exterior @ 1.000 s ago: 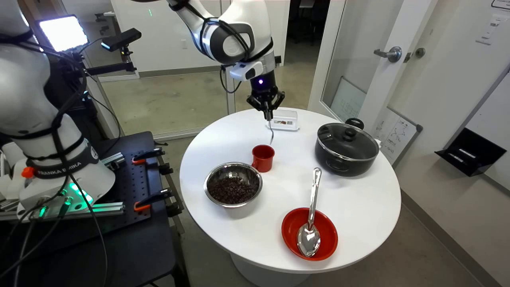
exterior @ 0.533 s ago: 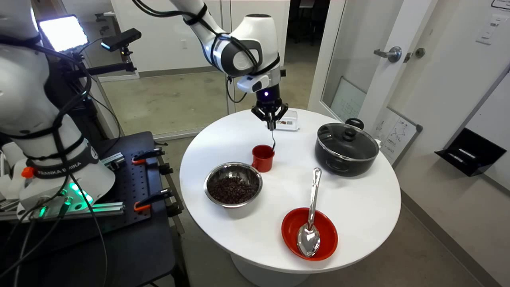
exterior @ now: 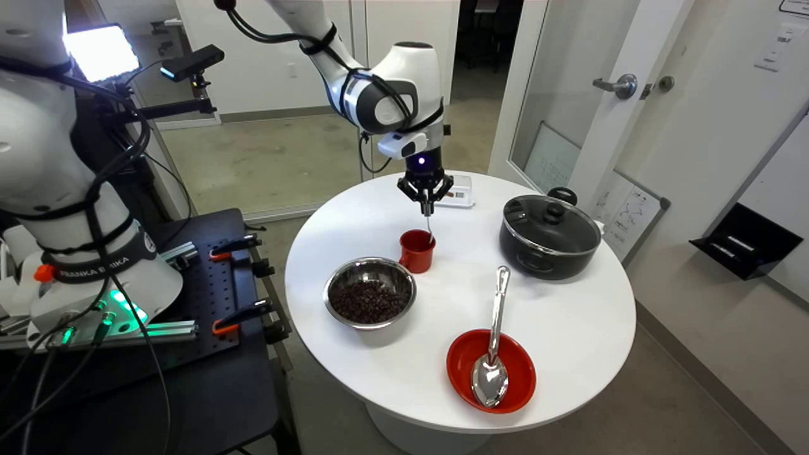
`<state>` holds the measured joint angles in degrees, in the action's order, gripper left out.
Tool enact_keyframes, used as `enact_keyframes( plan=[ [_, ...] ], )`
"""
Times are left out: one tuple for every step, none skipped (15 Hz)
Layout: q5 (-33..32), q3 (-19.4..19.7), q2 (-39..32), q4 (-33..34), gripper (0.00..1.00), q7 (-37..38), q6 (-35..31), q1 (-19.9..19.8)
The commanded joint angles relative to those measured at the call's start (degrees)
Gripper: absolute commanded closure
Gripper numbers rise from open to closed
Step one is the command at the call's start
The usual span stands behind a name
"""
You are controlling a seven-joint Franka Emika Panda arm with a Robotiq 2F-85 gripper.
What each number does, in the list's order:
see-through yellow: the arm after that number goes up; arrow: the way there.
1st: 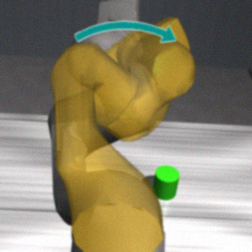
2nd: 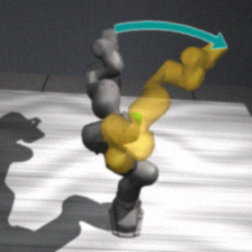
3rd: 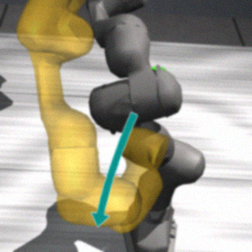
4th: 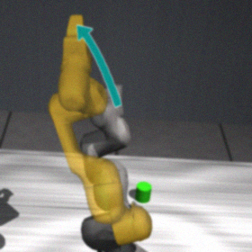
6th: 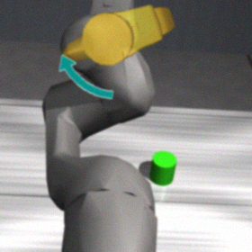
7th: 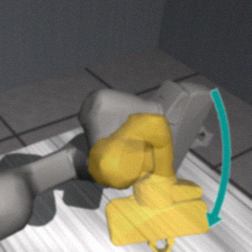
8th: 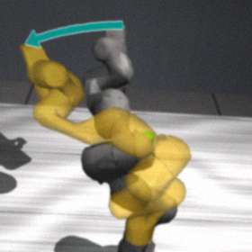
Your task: Use the small spoon to stir the contents in the silver bowl, then put the spoon in the cup
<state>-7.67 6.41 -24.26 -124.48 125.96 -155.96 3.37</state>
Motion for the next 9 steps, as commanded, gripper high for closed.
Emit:
enact_keyframes(
  plan=[
    [1.76, 1.65, -4.33, 3.11, 0.99, -1.22, 1.01, 1.45],
    [1.96, 1.77, -5.15, 3.44, 0.99, -1.38, 1.04, 1.48],
    [2.22, 1.78, -5.78, 3.63, 0.99, -1.67, 0.71, 1.44],
    [2.74, 1.4, -6.12, 3.61, 0.99, -2.5, 0.1, 1.04],
    [3.19, 1.29, -6.52, 3.83, 0.99, -2.88, -0.13, 0.95],
    [3.71, 1.14, -6.78, 4.06, 0.99, -3.31, -0.04, 0.82],
    [4.12, 1.13, -7.03, 4.4, 0.99, -3.74, 0.24, 0.8],
    [4.54, 1.12, -7.4, 4.71, 0.99, -4.13, 0.42, 0.8],
    [4.83, 1.09, -7.59, 5.02, 0.99, -4.45, 0.64, 0.78]
  ],
)
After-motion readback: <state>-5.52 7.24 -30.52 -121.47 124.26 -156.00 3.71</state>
